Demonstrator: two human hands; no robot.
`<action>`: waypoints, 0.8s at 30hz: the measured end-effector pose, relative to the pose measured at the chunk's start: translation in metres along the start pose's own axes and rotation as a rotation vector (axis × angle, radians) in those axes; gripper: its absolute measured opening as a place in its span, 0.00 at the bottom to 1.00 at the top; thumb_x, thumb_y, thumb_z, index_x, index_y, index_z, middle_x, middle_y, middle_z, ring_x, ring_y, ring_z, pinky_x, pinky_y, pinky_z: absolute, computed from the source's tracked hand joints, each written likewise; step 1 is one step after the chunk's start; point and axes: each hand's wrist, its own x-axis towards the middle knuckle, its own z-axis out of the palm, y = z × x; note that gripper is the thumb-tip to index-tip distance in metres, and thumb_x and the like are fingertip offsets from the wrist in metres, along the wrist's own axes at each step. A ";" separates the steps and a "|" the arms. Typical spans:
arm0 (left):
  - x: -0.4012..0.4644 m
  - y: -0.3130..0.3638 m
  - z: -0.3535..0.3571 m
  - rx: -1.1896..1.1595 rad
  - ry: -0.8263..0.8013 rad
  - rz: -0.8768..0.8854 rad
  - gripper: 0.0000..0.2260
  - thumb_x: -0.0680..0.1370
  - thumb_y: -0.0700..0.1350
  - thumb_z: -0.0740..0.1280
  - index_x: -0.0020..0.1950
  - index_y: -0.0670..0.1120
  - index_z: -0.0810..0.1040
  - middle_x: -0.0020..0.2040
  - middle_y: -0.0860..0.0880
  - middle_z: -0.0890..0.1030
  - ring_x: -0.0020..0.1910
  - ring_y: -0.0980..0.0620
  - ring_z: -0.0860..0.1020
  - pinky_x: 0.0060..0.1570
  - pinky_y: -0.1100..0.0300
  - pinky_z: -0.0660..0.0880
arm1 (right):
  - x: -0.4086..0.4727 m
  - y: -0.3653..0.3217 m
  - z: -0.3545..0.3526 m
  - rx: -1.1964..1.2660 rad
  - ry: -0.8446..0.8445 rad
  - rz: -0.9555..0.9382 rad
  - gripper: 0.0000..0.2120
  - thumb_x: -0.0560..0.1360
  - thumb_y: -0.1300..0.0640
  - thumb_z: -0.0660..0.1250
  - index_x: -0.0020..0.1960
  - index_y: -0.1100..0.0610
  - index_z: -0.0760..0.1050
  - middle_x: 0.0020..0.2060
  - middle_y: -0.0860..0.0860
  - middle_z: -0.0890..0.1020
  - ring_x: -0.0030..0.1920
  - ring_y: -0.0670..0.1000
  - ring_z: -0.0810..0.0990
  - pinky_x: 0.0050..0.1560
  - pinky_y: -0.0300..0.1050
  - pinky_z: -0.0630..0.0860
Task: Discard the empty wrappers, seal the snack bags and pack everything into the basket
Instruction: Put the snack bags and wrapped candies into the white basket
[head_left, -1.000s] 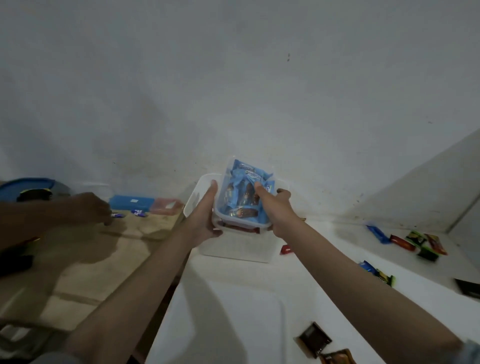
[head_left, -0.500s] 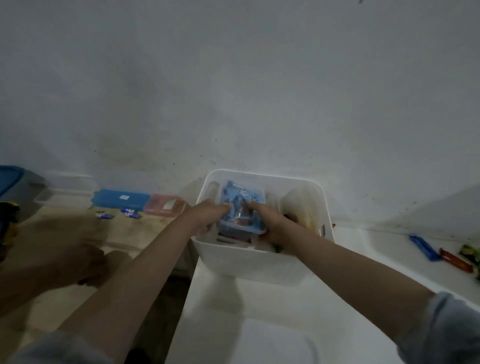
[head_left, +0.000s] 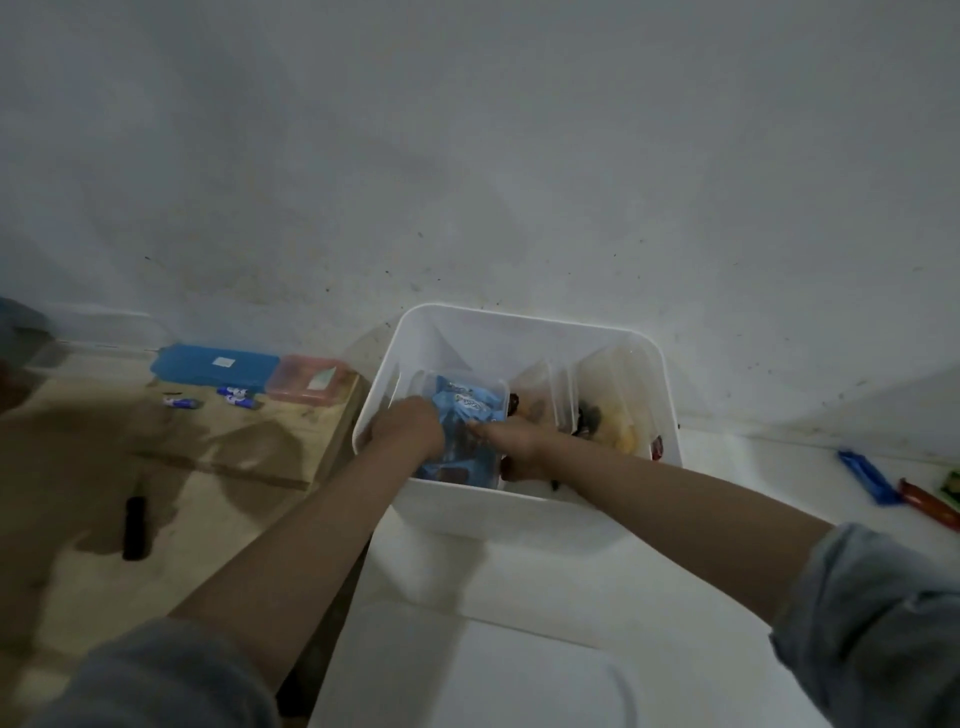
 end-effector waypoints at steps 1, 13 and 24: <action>-0.003 0.003 0.000 0.043 0.057 -0.004 0.18 0.74 0.41 0.67 0.63 0.40 0.74 0.62 0.42 0.77 0.62 0.43 0.76 0.57 0.52 0.75 | -0.005 -0.002 0.000 -0.019 0.007 -0.007 0.12 0.78 0.49 0.62 0.59 0.51 0.72 0.59 0.50 0.79 0.60 0.52 0.76 0.64 0.49 0.71; -0.098 0.025 -0.028 -0.068 0.347 0.141 0.21 0.80 0.57 0.56 0.64 0.42 0.69 0.62 0.40 0.70 0.60 0.40 0.74 0.59 0.48 0.74 | -0.122 -0.012 -0.035 -0.417 0.491 -0.410 0.17 0.78 0.48 0.59 0.61 0.58 0.69 0.55 0.54 0.77 0.57 0.56 0.76 0.60 0.49 0.73; -0.220 0.106 0.039 -0.258 0.532 0.555 0.23 0.78 0.53 0.62 0.67 0.41 0.67 0.65 0.40 0.71 0.64 0.42 0.70 0.65 0.51 0.67 | -0.260 0.081 -0.095 -0.476 0.840 -0.556 0.20 0.77 0.49 0.60 0.66 0.56 0.68 0.62 0.55 0.77 0.66 0.56 0.71 0.62 0.52 0.71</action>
